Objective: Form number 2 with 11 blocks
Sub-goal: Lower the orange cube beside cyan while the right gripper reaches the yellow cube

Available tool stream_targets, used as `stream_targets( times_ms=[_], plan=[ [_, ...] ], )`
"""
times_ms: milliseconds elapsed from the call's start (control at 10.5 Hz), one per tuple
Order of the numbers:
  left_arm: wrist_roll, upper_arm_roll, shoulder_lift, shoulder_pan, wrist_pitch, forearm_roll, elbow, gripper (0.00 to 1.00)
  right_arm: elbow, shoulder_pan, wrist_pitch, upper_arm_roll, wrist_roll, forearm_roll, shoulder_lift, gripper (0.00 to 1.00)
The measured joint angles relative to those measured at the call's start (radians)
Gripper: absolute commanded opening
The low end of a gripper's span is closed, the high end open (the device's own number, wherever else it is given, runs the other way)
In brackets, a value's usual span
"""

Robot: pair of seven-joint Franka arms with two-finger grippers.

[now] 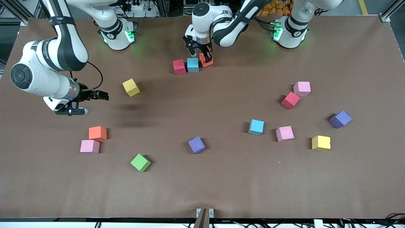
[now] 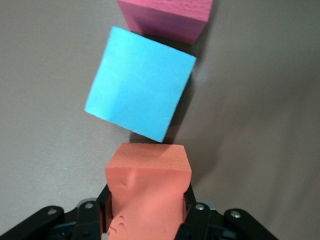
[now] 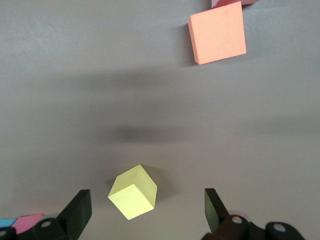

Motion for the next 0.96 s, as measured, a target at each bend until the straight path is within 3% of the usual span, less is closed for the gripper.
stream_targets(
  times_ms=[573,955],
  plan=[
    [0.197,0.050,0.016,-0.015,0.000,-0.014,0.023,0.00,0.000,0.000,0.007,0.000,0.001,0.000,0.001,1.00],
    [0.217,0.062,0.019,-0.016,0.000,-0.014,0.029,0.00,0.000,-0.004,0.009,0.000,0.004,0.000,0.002,1.00]
  ],
)
